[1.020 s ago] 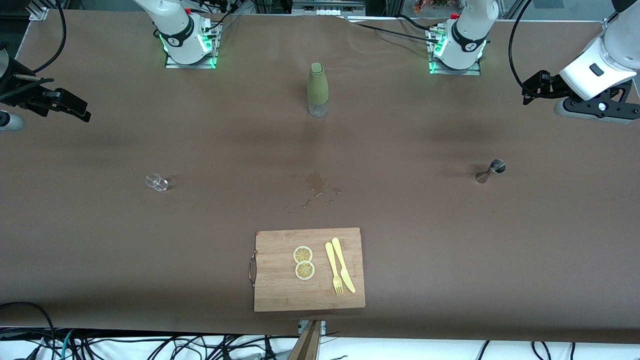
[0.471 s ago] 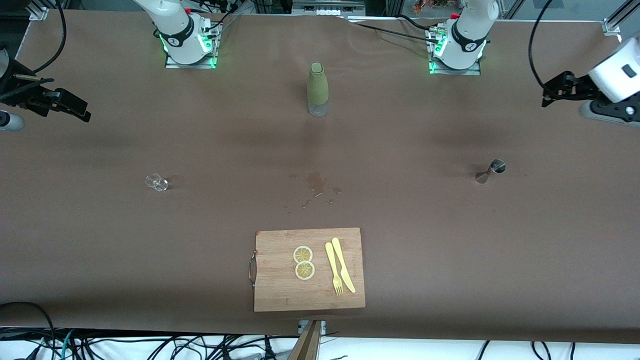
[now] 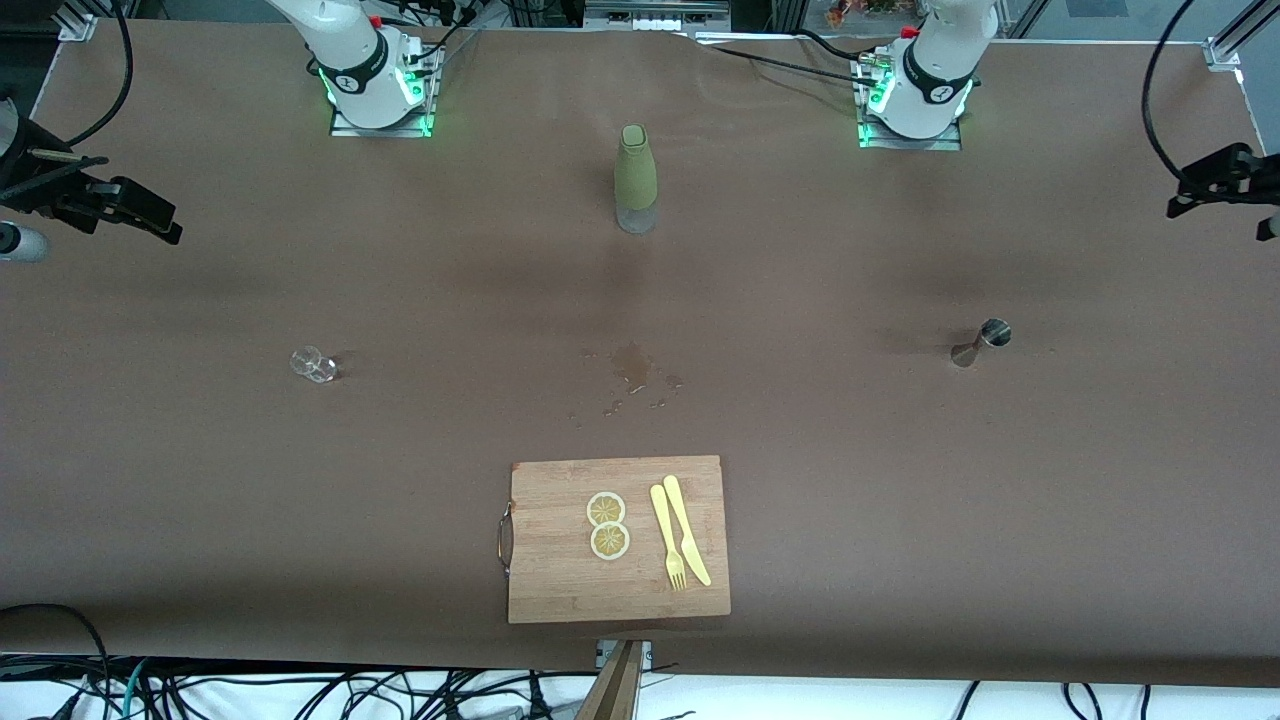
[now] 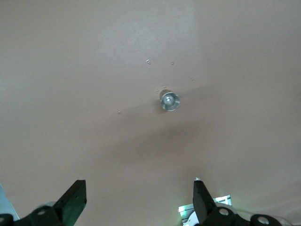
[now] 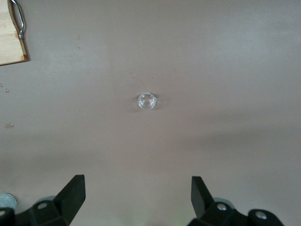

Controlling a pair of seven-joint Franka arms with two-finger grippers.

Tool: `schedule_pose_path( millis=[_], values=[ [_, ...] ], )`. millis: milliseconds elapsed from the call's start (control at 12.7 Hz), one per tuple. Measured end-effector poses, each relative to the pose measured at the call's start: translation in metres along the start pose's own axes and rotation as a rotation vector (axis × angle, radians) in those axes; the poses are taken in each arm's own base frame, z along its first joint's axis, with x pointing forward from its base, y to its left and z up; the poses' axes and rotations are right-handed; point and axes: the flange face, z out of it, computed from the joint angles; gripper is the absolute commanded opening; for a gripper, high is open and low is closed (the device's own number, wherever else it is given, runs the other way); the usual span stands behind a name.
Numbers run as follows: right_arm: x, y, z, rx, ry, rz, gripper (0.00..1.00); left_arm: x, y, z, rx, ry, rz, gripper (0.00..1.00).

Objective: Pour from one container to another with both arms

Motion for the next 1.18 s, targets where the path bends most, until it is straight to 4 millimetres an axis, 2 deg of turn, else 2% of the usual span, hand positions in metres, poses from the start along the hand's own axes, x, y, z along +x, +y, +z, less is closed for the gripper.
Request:
schedule_pose_path(
  millis=[314, 628, 863, 1020, 1177],
  values=[
    [0.005, -0.003, 0.017, -0.005, -0.045, -0.021, 1.0, -0.017, -0.057, 0.011, -0.033, 0.0, 0.043, 1.0],
    [0.015, -0.006, 0.037, 0.001, -0.085, -0.32, 1.0, -0.041, -0.111, 0.018, -0.058, 0.013, 0.077, 1.0],
    [0.024, 0.018, 0.053, 0.023, -0.114, -0.581, 1.0, -0.048, -0.144, 0.026, -0.078, 0.026, 0.125, 1.0],
    [0.031, 0.043, 0.068, 0.053, -0.133, -0.748, 1.0, -0.049, -0.164, 0.037, -0.099, 0.032, 0.178, 1.0],
    [0.04, 0.071, 0.091, 0.158, -0.126, -0.883, 1.0, -0.048, -0.181, 0.053, -0.125, 0.032, 0.234, 1.0]
  ],
)
